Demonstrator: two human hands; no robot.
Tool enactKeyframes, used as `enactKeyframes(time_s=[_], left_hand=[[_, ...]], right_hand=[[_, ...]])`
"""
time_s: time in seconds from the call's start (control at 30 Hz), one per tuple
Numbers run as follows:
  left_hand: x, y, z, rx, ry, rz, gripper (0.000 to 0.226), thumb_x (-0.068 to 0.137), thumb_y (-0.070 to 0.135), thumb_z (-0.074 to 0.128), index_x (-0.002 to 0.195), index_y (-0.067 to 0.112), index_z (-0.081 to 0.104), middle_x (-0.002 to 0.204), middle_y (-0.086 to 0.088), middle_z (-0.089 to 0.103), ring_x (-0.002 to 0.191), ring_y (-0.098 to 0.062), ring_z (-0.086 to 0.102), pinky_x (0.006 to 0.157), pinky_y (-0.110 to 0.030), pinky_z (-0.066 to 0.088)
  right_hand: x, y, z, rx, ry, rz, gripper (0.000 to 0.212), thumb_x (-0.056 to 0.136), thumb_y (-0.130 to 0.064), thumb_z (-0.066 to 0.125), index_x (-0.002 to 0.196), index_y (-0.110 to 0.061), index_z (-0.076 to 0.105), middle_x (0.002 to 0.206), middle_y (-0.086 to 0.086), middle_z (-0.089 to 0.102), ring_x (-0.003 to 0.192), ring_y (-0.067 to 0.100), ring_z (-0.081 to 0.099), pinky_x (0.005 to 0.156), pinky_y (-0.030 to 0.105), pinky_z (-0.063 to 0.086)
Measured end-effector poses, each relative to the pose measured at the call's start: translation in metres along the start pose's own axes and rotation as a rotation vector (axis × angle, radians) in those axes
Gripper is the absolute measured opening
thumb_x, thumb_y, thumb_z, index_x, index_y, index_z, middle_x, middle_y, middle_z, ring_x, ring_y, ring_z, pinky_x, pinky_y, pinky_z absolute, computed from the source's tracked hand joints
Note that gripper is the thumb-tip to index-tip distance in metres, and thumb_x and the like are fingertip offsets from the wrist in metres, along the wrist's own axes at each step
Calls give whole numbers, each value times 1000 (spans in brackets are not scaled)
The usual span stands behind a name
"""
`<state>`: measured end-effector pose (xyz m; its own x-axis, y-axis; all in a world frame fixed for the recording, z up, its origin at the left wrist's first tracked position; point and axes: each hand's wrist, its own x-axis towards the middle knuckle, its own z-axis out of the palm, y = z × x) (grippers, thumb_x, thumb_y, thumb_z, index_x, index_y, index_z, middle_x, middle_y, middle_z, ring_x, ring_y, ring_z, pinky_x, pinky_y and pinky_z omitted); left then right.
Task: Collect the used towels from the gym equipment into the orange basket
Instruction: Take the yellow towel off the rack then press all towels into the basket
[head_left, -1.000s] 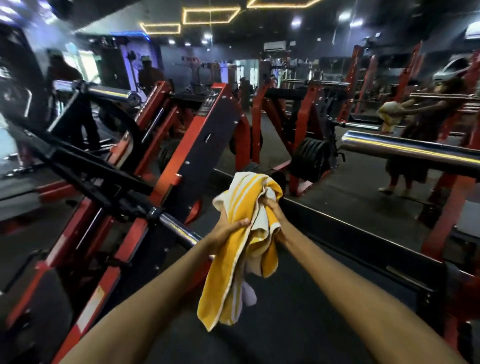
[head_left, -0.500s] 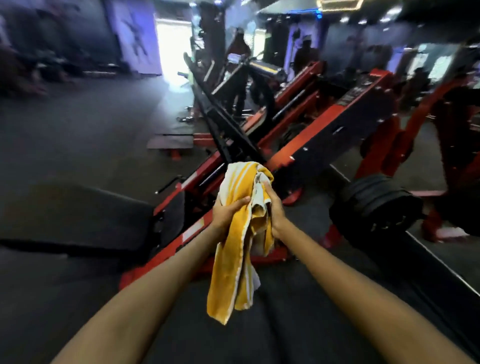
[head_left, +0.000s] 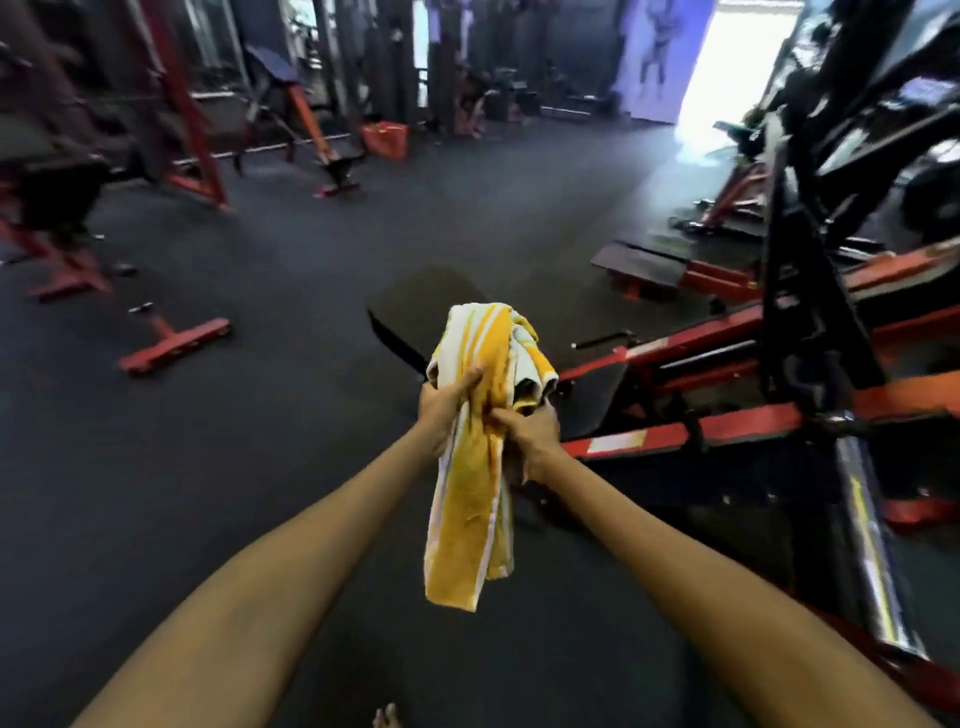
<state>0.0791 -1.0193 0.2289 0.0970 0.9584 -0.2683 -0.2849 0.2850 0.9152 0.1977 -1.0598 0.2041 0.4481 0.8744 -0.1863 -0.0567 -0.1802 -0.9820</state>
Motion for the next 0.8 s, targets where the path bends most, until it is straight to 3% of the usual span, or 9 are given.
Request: enactKeyframes(time_s=[0.07, 0.1, 0.3, 0.37, 0.43, 0.57, 0.63, 0.7, 0.8], left_hand=[[19, 17, -37, 13, 51, -33, 73, 65, 43, 81, 122, 6, 55, 116, -11, 65, 104, -27, 65, 89, -40, 55], [28, 23, -52, 13, 72, -39, 69, 70, 40, 79, 124, 5, 54, 117, -12, 64, 105, -28, 64, 88, -40, 55], [95, 71, -155, -22, 142, 68, 85, 73, 36, 77, 142, 17, 32, 133, -10, 54, 115, -30, 58, 92, -46, 52], [116, 87, -182, -19, 196, 92, 95, 67, 38, 81, 144, 18, 28, 135, -8, 52, 117, -29, 56, 94, -46, 51], [134, 97, -204, 13, 257, 141, 90, 70, 34, 80, 143, 18, 29, 131, -5, 52, 114, -25, 56, 92, -41, 51], [178, 116, -241, 66, 326, 202, 82, 73, 31, 78, 140, 19, 34, 129, -3, 56, 111, -24, 59, 93, -42, 52], [186, 118, -251, 81, 346, 234, 76, 75, 28, 77, 138, 18, 36, 124, -2, 56, 107, -21, 58, 88, -37, 52], [227, 123, -263, 110, 380, 247, 72, 78, 28, 75, 138, 18, 36, 122, -1, 55, 105, -19, 57, 84, -33, 50], [286, 130, -275, 106, 417, 230, 75, 77, 38, 74, 139, 19, 35, 129, -3, 54, 112, -22, 57, 92, -38, 51]], right_hand=[[13, -10, 41, 88, -66, 24, 47, 72, -2, 74, 117, -3, 60, 114, 19, 67, 107, 33, 63, 95, 50, 51], [18, -15, 59, 119, -106, 34, 44, 75, 3, 70, 118, -2, 59, 115, 20, 66, 107, 34, 63, 95, 51, 50], [60, -25, 192, 158, -396, 106, 55, 76, 14, 59, 128, -3, 50, 120, 19, 62, 110, 35, 60, 88, 46, 52], [75, -30, 231, 146, -467, 156, 52, 76, 11, 60, 125, -5, 52, 114, 17, 64, 107, 35, 61, 81, 43, 54], [86, -36, 260, 140, -557, 207, 48, 78, 4, 63, 124, -6, 55, 114, 17, 65, 105, 35, 63, 72, 38, 55], [110, -47, 312, 231, -765, 330, 16, 96, -22, 49, 102, -15, 62, 89, 7, 71, 77, 18, 67, 62, 30, 55], [113, -47, 328, 235, -757, 274, 25, 93, -25, 56, 113, -12, 61, 102, 10, 69, 86, 20, 67, 67, 30, 58], [145, -39, 367, 222, -637, 199, 55, 75, -27, 77, 124, -11, 57, 120, 13, 65, 104, 28, 65, 88, 42, 56], [198, -33, 411, 219, -481, 179, 80, 46, -36, 90, 117, -15, 61, 116, 10, 68, 106, 28, 65, 95, 50, 51]])
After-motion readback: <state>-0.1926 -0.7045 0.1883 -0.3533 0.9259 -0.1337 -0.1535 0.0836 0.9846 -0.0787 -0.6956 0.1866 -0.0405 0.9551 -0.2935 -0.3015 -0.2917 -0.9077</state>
